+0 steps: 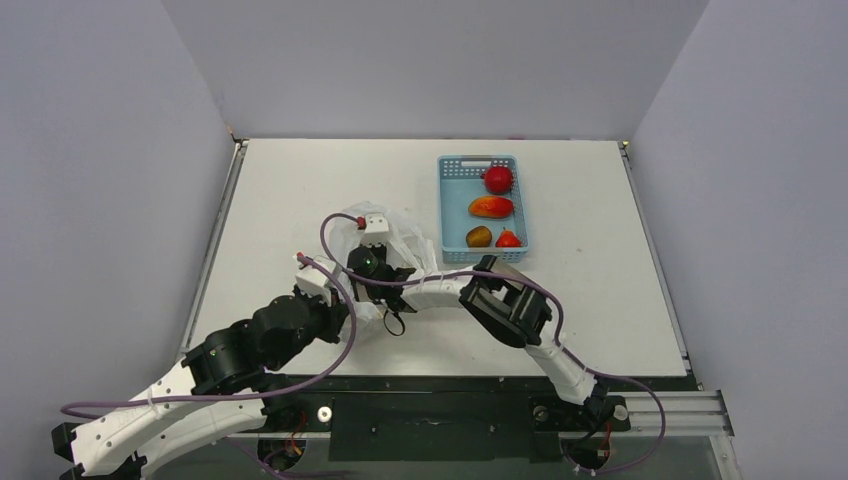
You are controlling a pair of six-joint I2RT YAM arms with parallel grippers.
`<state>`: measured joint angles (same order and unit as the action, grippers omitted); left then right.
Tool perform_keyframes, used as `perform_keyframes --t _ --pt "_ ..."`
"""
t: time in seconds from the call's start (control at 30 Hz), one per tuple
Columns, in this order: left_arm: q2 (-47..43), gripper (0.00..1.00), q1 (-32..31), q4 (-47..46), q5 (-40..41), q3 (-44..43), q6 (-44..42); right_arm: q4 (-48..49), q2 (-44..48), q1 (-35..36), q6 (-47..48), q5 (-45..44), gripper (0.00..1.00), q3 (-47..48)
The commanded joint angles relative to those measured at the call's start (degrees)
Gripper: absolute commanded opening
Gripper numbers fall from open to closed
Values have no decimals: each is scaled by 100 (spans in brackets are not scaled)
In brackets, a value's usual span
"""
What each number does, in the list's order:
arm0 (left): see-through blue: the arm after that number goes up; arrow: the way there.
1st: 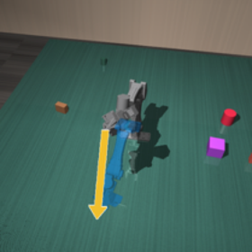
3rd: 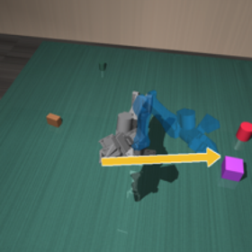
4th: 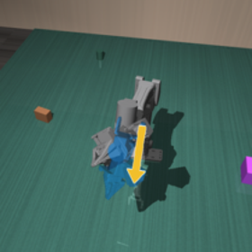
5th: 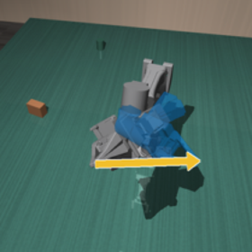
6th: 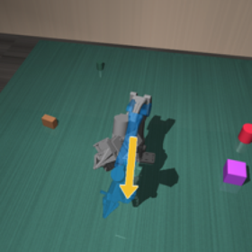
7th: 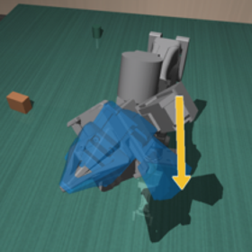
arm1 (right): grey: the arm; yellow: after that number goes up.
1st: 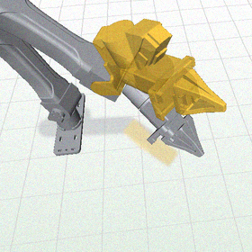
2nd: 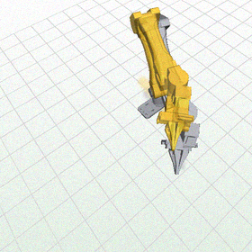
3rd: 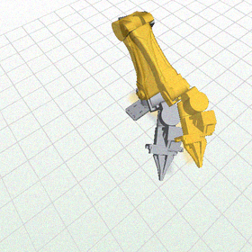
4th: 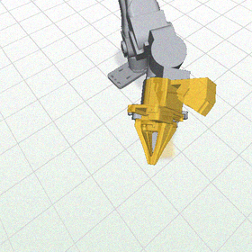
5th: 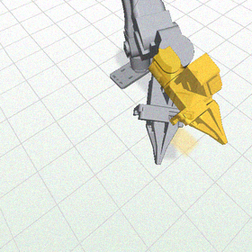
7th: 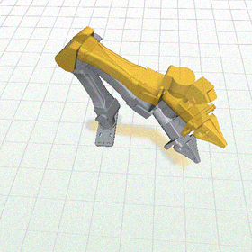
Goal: Take the fake fruits out of the plastic bag
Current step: Take out the fake fruit from the plastic bag.
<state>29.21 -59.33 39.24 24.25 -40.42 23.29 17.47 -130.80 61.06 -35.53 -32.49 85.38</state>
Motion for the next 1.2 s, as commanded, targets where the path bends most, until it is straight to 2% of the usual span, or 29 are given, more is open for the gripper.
perform_keyframes --t 0.0,0.07,0.2,0.47,0.7,1.03,1.17 --pt "6 0 -79 -238 -6 -148 27 -251 245 -139 500 558 3 -120" --pt "36 0 -81 -219 20 -154 27 -291 362 -161 592 680 0 -213" --pt "54 0 -79 -168 98 -181 53 -230 809 -175 705 880 0 -613" --pt "-34 0 -79 -64 499 -197 148 49 2383 -139 848 1370 0 -1828" --pt "-50 0 -79 -14 666 -198 206 107 3245 -137 864 2075 0 -2633" --pt "-122 0 -82 87 958 -227 331 258 4387 -110 660 3250 0 -3414" --pt "-155 0 -88 111 1031 -228 373 45 4901 -56 749 3520 0 -3521"
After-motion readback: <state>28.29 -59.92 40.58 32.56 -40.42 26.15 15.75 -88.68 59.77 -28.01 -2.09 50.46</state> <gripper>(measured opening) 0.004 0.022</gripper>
